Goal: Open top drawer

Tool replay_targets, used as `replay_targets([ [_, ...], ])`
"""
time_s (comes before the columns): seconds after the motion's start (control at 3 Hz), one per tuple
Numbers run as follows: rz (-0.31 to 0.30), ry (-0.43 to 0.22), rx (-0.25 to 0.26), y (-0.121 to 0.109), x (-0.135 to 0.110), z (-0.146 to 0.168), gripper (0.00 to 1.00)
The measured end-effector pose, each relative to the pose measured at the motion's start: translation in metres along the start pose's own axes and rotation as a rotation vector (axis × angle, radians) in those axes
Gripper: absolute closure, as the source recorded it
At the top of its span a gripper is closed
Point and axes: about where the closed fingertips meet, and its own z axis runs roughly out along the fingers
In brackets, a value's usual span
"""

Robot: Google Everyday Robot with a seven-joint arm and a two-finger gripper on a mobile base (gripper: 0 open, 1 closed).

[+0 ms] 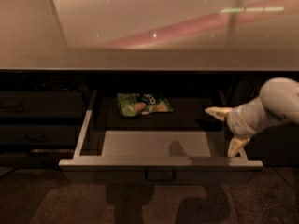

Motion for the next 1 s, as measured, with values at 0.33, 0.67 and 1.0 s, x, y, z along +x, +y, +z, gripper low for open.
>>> replay_targets([
  [0.33, 0.031, 0.022, -0.006, 0.0365, -0.0021, -0.0009, 0.0],
  [0.67, 0.031, 0.022, -0.006, 0.031, -0.0103, 0.0032, 0.0],
  [1.0, 0.031, 0.022, -0.006, 0.031, -0.0103, 0.0032, 0.0],
])
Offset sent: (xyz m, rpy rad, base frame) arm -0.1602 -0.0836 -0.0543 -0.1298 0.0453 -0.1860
